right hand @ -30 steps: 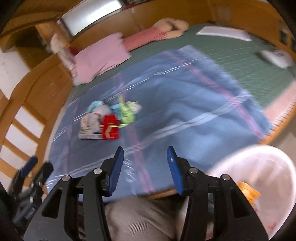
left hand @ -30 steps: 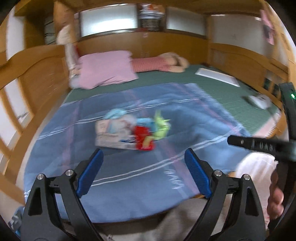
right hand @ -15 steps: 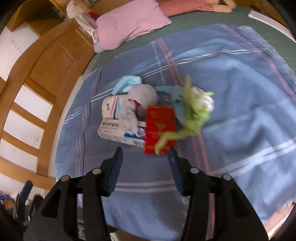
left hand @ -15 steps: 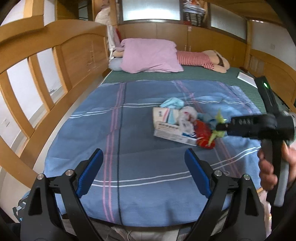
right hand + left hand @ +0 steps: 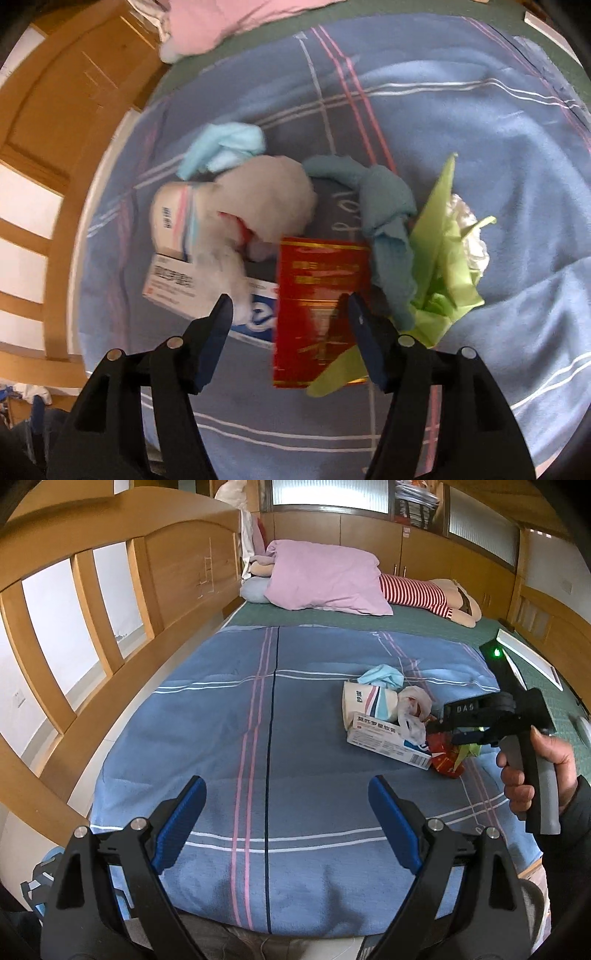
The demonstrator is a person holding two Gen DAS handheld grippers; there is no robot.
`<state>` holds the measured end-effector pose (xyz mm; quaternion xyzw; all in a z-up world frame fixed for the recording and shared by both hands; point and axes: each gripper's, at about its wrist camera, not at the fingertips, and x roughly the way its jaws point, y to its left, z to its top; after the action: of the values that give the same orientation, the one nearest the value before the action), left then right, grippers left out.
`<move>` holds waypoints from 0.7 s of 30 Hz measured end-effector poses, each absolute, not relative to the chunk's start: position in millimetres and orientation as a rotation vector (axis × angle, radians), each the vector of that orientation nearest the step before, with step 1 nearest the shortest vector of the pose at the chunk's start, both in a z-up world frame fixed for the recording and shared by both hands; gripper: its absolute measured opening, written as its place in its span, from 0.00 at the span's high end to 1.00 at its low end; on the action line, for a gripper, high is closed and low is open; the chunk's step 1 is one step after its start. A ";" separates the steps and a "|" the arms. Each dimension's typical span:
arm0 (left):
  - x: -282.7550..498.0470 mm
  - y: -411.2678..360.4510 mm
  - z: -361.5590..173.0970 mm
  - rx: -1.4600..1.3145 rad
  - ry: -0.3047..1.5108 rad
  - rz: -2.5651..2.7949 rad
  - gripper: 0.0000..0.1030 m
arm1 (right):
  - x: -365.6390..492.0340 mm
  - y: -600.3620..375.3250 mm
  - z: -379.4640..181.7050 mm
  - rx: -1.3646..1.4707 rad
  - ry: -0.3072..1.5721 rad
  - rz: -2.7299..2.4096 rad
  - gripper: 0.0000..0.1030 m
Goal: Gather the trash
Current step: 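Reach to the pile and grasp the red cigarette box with the right gripper, then grasp the white plastic bag with the left gripper while the right gripper holds the red box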
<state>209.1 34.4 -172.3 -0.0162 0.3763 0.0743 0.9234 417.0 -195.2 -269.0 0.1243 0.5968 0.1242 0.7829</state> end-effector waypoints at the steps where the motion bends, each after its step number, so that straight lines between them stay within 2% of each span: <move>1: 209.0 34.7 -172.2 -0.035 0.771 0.151 0.13 | 417.2 -195.7 -270.3 0.264 1.291 0.267 0.37; 2: 209.6 35.3 -172.2 -0.035 0.771 0.149 0.13 | 417.5 -196.3 -271.4 0.258 1.295 0.264 0.34; 8: 210.0 35.0 -172.3 -0.036 0.773 0.147 0.13 | 420.2 -206.0 -282.7 0.276 1.356 0.249 0.30; 13: 211.3 31.8 -172.2 -0.028 0.776 0.144 0.13 | 420.5 -200.2 -295.7 0.279 1.403 0.254 0.30; 15: 211.1 31.2 -171.0 -0.023 0.774 0.146 0.13 | 419.2 -199.0 -293.4 0.286 1.397 0.248 0.46; 21: 210.4 23.0 -168.2 -0.011 0.768 0.147 0.13 | 389.5 -209.3 -262.3 0.334 1.335 0.303 0.46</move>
<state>210.4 23.0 -168.2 -0.0056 0.3741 0.0715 0.9246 389.5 -209.3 -262.3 0.1533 0.6137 0.1391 0.7619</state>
